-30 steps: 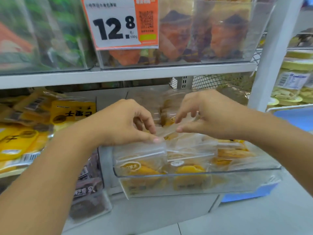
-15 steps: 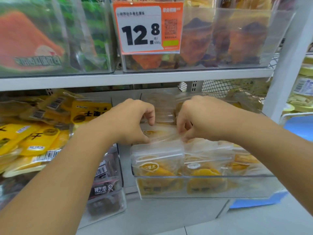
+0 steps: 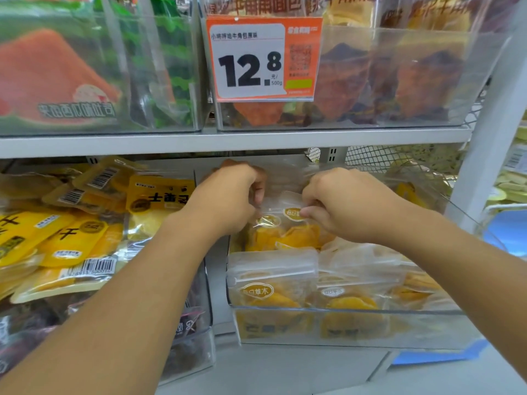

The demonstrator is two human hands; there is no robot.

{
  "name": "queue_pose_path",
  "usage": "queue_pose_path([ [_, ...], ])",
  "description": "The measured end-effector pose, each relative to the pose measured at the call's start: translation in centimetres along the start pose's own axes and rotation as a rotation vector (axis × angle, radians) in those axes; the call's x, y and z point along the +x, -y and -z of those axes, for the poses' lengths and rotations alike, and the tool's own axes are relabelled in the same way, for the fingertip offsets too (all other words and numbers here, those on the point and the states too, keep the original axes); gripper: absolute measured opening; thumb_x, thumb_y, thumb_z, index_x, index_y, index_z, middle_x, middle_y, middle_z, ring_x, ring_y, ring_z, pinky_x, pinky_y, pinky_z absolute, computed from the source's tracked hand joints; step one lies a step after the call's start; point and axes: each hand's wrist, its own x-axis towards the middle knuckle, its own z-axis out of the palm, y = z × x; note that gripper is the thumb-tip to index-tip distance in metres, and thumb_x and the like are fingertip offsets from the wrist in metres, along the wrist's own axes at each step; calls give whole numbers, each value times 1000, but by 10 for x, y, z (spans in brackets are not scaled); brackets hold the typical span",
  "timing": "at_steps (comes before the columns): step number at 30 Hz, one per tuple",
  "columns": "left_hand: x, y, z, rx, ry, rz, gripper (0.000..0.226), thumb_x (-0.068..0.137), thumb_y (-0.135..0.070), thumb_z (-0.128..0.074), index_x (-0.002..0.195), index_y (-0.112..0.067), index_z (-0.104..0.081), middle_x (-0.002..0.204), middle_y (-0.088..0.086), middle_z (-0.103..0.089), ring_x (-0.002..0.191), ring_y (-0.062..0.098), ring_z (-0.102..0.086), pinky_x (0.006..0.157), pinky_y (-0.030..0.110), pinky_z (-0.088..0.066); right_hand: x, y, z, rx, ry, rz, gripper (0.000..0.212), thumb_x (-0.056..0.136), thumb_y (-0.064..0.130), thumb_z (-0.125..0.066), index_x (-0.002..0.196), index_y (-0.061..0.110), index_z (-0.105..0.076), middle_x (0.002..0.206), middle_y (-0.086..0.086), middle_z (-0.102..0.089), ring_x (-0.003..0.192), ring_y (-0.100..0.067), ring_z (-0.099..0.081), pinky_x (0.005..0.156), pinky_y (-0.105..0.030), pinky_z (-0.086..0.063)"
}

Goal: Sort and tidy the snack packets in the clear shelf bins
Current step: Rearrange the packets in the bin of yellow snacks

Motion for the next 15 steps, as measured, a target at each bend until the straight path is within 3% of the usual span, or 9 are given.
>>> queue_pose_path([
  [4,6,-1,-3,-12,-44,55,28,71,-8,-80,63,-23,-58,73,-9,-64,75,13,-64,66,25,-50,4,8,7,11,25,61,33,91,51,-63,73,23,-67,78,6,-59,80,-20,-58,64,-32,-42],
  [8,7,0,-6,-18,-89,75,28,70,-6,-81,62,-23,-60,71,-12,-63,72,10,-62,71,29,-57,8,12,10,86,158,64,35,84,51,-71,69,21,-63,77,3,-63,76,-20,-60,68,-39,-53],
  [10,6,1,-7,-40,-104,78,30,70,-7,-84,61,-23,-60,68,-13,-62,70,8,-61,70,29,-56,11,16,7,47,195,68,36,83,49,-73,70,17,-62,73,3,-62,74,-21,-59,65,-36,-51],
  [13,5,1,-7,-50,-100,85,29,70,-13,-87,63,-24,-61,74,-10,-64,74,15,-63,75,35,-59,22,22,3,109,205,123,42,83,40,-76,55,18,-53,57,2,-52,59,-21,-52,56,-31,-42],
  [15,7,4,-5,-49,-95,79,31,71,-9,-82,62,-29,-61,80,-8,-66,78,19,-65,77,37,-59,32,22,1,239,124,185,33,84,31,-77,58,13,-66,52,-6,-54,51,-14,-47,57,-28,-44],
])
